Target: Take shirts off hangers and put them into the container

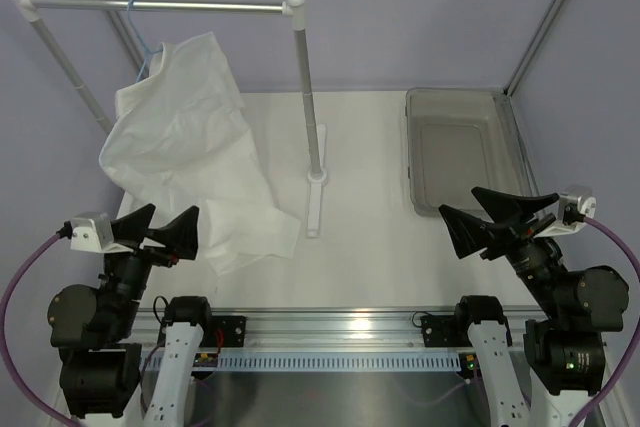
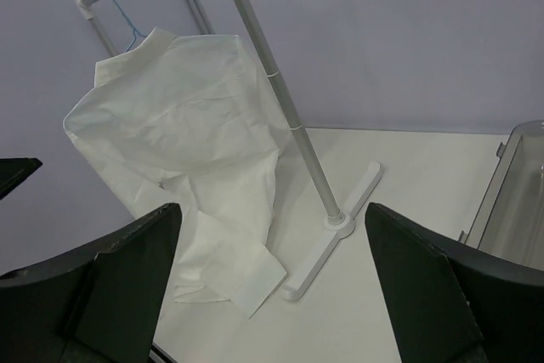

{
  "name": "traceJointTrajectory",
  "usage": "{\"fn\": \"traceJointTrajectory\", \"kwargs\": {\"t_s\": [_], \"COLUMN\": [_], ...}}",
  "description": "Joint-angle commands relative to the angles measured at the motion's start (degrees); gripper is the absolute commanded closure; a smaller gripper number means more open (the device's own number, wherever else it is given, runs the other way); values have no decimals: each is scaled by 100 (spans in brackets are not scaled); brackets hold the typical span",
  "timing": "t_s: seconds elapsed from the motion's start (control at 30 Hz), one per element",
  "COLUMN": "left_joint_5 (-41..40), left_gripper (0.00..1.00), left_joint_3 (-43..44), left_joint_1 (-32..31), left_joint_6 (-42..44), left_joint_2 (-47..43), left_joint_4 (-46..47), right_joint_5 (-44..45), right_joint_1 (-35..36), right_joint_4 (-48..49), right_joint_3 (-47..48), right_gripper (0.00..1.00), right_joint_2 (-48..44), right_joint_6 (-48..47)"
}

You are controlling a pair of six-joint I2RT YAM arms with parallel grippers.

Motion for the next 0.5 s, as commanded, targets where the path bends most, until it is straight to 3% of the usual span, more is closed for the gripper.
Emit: {"fn": "traceJointTrajectory", "kwargs": {"t_s": [0.0,0.17,0.33,0.47], "left_joint_5": [-87,-254,-931,-590], "left_gripper": [2,4,4,5], "left_joint_3": [-163,108,1162,1954], "left_joint_1": [2,2,2,2], "left_joint_6": [-66,-154,240,461], "left_joint_2": [-93,196,1458,2419], "left_joint_4": [231,416,21,143], "right_joint_5": [26,-61,-96,-228], "right_joint_1": [7,7,7,7], "right_joint_4": [-101,-101,48,101], "right_joint_3": [-37,7,-108,-187], "right_gripper": [1,0,1,1], "right_joint_2": [-87,1,27,168], "right_joint_6": [-5,30,100,153]}}
